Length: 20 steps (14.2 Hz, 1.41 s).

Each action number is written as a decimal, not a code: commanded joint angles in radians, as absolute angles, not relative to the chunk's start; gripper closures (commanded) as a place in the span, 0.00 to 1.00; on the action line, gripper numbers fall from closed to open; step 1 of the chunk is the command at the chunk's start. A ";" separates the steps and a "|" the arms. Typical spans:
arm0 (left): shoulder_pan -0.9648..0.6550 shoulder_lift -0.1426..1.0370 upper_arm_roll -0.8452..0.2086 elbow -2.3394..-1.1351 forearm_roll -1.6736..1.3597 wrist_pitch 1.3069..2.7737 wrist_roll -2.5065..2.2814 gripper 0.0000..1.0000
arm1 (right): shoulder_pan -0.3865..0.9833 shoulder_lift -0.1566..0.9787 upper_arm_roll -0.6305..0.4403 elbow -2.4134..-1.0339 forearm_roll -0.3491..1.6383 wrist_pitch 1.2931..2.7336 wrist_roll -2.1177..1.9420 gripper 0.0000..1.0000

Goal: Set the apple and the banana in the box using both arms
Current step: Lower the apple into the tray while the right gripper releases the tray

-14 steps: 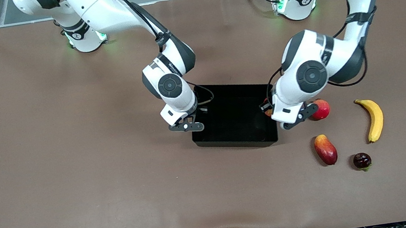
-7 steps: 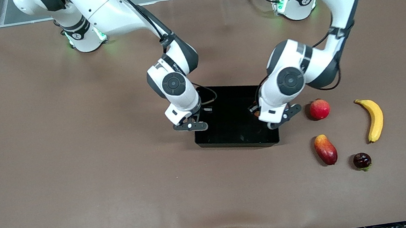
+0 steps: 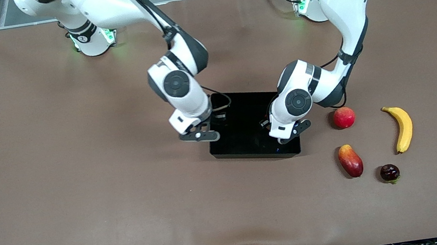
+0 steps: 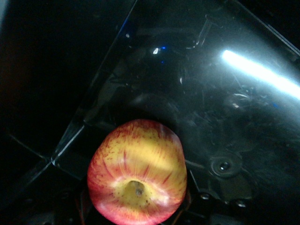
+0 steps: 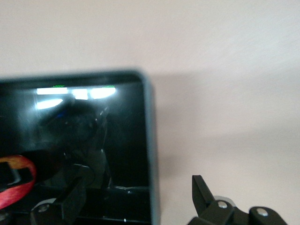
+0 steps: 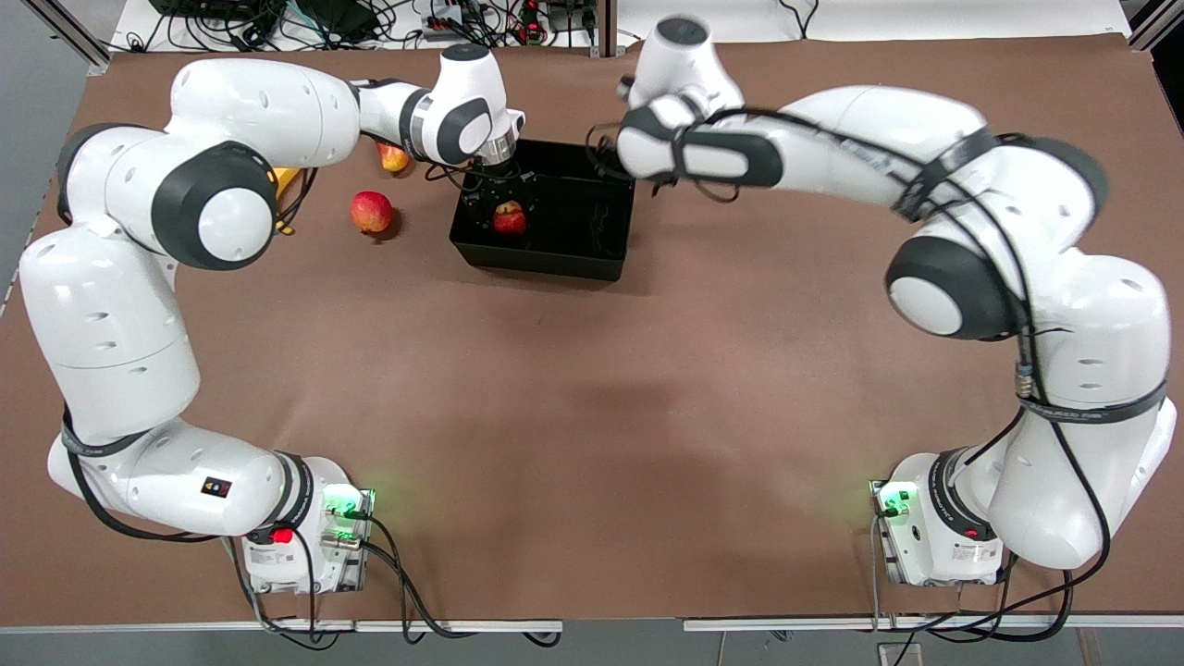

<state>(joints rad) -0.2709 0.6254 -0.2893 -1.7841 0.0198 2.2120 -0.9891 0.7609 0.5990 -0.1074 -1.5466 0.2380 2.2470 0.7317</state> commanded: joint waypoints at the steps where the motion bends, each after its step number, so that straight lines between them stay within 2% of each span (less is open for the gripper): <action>1: -0.272 0.534 -0.276 -1.764 0.054 2.134 -1.011 0.00 | 0.669 0.505 -0.095 -1.577 0.242 2.156 0.642 0.00; 3: -0.232 0.435 -0.267 -1.689 0.055 1.972 -0.993 0.00 | 0.588 0.453 -0.095 -1.606 0.242 2.099 0.531 0.00; 5: -0.157 0.390 -0.268 -1.590 0.054 1.821 -0.889 0.00 | 0.511 0.384 -0.095 -1.676 0.242 2.098 0.406 0.00; 6: -0.106 0.374 -0.268 -1.576 0.054 1.778 -0.814 0.00 | 0.468 0.352 -0.095 -1.709 0.242 2.098 0.350 0.00; 9: 0.111 0.371 -0.268 -1.604 0.055 1.775 -0.495 0.00 | 0.343 0.272 -0.095 -1.746 0.241 2.036 0.221 0.00; 11: 0.257 0.409 -0.268 -1.623 0.055 1.822 -0.259 0.00 | 0.246 0.230 -0.095 -1.746 0.239 1.978 0.140 0.00; 14: 0.401 0.452 -0.268 -1.745 0.141 2.033 -0.020 0.00 | 0.131 0.160 -0.095 -1.741 0.197 1.875 0.037 0.00; 16: 0.477 0.527 -0.267 -1.798 0.213 2.197 0.073 0.00 | 0.109 0.092 -0.097 -1.714 0.105 1.769 0.049 0.00; 19: 0.528 0.636 -0.267 -1.802 0.314 2.342 0.117 0.00 | 0.092 0.011 -0.106 -1.689 0.069 1.640 0.064 0.00; 20: 0.540 0.652 -0.268 -1.801 0.336 2.358 0.115 0.19 | 0.078 0.003 -0.104 -1.668 0.063 1.612 0.063 0.00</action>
